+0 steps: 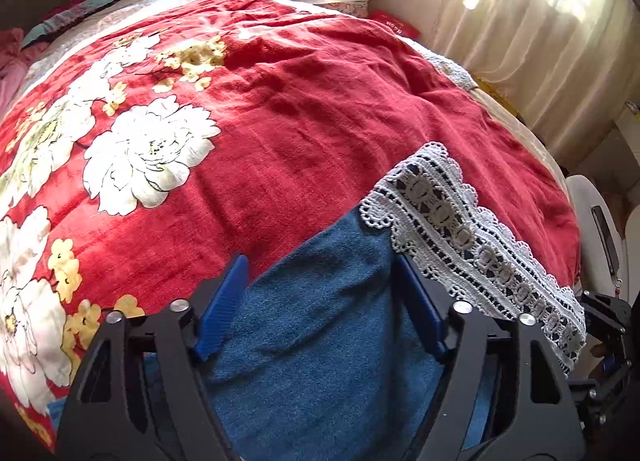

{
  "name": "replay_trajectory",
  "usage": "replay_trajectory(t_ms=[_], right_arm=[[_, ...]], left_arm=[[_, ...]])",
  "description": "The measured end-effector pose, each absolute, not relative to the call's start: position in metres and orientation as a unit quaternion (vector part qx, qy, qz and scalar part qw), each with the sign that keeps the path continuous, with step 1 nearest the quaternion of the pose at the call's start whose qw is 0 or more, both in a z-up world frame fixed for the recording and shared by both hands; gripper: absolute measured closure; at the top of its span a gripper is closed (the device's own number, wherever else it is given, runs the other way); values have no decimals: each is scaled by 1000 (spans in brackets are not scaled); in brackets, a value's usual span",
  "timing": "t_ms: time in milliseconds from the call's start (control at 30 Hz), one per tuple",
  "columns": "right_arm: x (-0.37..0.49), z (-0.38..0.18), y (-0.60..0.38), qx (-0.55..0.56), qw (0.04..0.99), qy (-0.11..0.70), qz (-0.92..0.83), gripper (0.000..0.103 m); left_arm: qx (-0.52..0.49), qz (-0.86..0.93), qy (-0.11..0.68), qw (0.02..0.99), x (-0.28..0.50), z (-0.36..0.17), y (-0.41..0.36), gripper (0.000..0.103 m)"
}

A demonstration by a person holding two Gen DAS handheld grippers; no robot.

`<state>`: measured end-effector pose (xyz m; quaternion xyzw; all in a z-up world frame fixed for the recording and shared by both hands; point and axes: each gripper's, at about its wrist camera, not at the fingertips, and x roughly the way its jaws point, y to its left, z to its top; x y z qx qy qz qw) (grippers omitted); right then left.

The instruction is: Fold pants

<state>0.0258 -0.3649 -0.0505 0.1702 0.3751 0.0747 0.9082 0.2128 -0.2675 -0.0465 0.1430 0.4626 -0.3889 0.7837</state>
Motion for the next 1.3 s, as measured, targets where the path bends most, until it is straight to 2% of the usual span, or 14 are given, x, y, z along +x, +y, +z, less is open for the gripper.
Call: replay_trajectory(t_ms=[33,100,133,300,367,433,533,633,733,833,1133,1167,1300], right_arm=[[26,-51,-363,165,909,375,77,48],[29,-53,-360,163,909,376,79,48],[31,-54,-359,165,908,378,79,48],[39,-56,-355,166,909,375,77,48],[42,-56,-352,161,910,374,81,61],[43,-55,-349,159,909,374,91,67],[46,-53,-343,155,909,374,95,71],[47,-45,-334,149,911,369,106,72],[48,-32,-319,130,916,358,122,72],[48,-18,-300,109,921,346,143,72],[62,4,-222,38,918,330,218,72],[64,2,-213,31,915,333,224,72],[71,-11,-175,-2,905,355,234,72]], left_arm=[[143,-395,461,781,211,-46,-268,53],[155,-409,453,777,205,-44,-273,63],[162,-411,449,777,202,-43,-274,66],[167,-416,445,775,202,-47,-276,65],[159,-415,446,777,204,-51,-275,65],[163,-409,444,781,203,-52,-275,66],[156,-398,442,788,202,-48,-274,82],[119,-407,445,789,206,-44,-265,93],[68,-422,447,786,209,-37,-249,97],[12,-434,436,789,209,-23,-225,97],[-52,-392,413,820,201,-2,-132,95],[-54,-377,416,825,200,-5,-122,93],[-106,-327,436,832,198,-14,-70,64]])
